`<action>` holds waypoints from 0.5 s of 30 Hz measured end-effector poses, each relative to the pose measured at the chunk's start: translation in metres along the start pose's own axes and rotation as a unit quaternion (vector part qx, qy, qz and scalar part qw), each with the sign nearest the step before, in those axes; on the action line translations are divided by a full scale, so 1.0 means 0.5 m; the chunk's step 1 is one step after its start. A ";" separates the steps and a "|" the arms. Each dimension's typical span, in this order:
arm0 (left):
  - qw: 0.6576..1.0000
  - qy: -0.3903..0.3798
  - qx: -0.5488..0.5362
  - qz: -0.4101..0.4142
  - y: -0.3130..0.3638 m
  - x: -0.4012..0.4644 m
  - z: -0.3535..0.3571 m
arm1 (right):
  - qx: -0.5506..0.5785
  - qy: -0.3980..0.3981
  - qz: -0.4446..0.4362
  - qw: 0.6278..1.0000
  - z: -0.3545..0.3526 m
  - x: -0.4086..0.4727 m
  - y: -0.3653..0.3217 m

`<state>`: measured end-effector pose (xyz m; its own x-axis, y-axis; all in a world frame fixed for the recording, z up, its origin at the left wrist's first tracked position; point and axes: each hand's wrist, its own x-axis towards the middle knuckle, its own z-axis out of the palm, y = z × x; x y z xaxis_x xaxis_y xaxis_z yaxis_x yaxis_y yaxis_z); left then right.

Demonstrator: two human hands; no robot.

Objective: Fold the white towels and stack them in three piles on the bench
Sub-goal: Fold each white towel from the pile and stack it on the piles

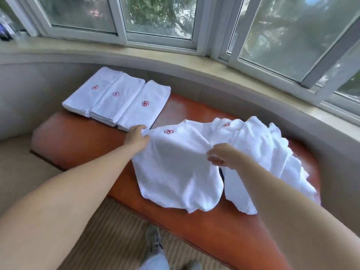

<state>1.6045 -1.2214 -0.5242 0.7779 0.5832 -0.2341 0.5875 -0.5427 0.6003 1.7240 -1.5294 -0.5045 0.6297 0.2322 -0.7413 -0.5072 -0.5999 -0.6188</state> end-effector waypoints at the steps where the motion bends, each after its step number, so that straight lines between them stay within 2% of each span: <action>1: 0.999 -0.038 0.003 -0.024 -0.027 0.002 0.035 | -0.019 0.001 0.011 1.000 0.016 0.024 0.015; 5: 0.969 -0.186 -0.012 -0.160 -0.125 -0.003 0.144 | -0.112 0.030 0.009 0.993 0.074 0.116 0.055; 7: 0.950 -0.228 0.007 -0.211 -0.170 -0.006 0.185 | -0.143 0.041 0.010 0.989 0.092 0.156 0.073; 10: 0.932 -0.242 0.035 -0.268 -0.224 -0.001 0.232 | -0.201 0.058 0.008 0.978 0.111 0.202 0.092; 13: 0.925 -0.228 0.072 -0.296 -0.251 0.015 0.256 | -0.331 0.076 0.042 0.939 0.126 0.227 0.111; 15: 0.918 -0.212 0.062 -0.330 -0.264 0.032 0.269 | -0.359 0.061 0.052 0.930 0.132 0.239 0.129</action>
<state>1.5694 -1.2219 -0.7102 0.2446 0.5372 -0.8072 0.9624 -0.2358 0.1347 1.7279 -1.4898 -0.6501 0.6833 0.0819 -0.7256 -0.0728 -0.9811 -0.1793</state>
